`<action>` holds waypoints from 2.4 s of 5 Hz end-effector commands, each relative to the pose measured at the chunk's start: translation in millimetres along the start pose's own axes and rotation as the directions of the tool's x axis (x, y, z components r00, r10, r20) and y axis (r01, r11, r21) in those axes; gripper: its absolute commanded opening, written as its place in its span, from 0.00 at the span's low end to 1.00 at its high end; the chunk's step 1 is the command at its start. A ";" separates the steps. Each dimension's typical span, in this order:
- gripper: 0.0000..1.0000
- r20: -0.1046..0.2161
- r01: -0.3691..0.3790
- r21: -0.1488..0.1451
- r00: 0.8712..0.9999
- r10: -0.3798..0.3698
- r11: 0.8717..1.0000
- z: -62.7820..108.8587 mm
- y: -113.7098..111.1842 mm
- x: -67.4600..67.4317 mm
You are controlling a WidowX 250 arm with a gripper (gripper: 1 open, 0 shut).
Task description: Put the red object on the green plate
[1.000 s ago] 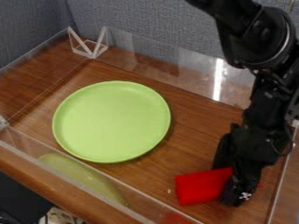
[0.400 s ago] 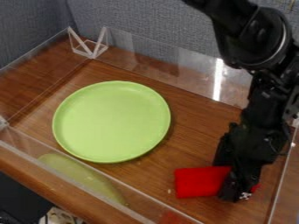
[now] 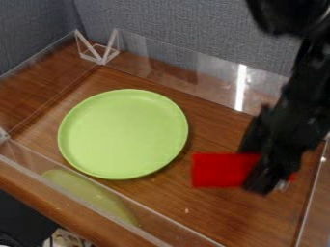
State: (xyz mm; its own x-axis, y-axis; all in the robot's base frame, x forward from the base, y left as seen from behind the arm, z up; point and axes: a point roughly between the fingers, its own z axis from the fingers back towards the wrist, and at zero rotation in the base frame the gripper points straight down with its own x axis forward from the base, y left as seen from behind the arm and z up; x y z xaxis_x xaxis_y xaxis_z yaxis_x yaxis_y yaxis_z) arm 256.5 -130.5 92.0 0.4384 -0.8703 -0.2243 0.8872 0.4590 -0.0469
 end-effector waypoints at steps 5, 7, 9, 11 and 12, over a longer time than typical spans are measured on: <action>0.00 0.065 0.022 0.146 0.997 -0.032 0.989 37.5 13.3 -30.7; 0.00 0.064 0.092 0.191 0.992 -0.106 0.977 30.8 9.5 -15.3; 0.00 0.064 0.090 0.250 0.992 -0.110 0.964 66.5 -2.6 -43.4; 0.00 0.057 0.093 0.270 0.992 -0.112 0.958 79.7 -1.1 -45.1; 0.00 0.057 0.080 0.265 0.994 -0.098 0.961 81.0 2.4 -46.8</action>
State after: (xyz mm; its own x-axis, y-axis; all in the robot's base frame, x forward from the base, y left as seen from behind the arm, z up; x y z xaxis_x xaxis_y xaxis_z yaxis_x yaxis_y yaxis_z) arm 245.5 -103.4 166.3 0.3416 -0.9171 -0.2053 0.9364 0.3135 0.1576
